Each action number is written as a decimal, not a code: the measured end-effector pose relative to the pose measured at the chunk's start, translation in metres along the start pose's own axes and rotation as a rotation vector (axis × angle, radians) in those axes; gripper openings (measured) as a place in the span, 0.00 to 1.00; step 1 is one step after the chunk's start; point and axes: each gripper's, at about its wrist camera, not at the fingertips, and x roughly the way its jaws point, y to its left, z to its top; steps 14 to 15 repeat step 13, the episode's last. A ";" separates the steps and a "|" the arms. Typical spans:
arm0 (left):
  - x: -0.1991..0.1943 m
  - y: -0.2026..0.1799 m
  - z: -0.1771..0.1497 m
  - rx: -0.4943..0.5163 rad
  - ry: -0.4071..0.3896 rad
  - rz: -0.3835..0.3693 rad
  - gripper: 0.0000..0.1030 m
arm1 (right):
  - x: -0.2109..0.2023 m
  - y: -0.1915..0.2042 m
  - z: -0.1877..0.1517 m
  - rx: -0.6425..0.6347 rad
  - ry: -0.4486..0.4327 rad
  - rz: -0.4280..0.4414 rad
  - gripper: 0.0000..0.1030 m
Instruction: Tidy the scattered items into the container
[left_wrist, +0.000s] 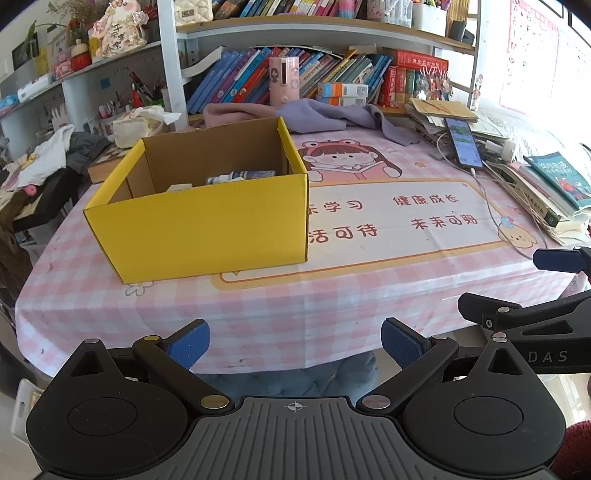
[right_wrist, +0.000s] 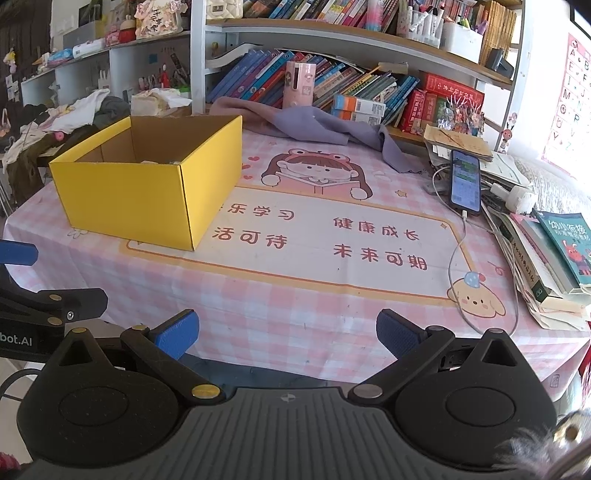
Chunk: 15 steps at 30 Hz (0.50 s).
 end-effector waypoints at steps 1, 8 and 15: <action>0.001 0.000 0.000 0.000 0.002 0.000 0.98 | 0.001 0.000 0.000 0.000 0.002 0.000 1.00; 0.006 0.002 0.002 0.002 0.009 0.007 0.98 | 0.005 0.002 0.004 -0.006 0.015 0.003 1.00; 0.011 0.005 0.004 -0.001 0.014 0.002 0.98 | 0.009 0.002 0.007 -0.009 0.022 0.003 1.00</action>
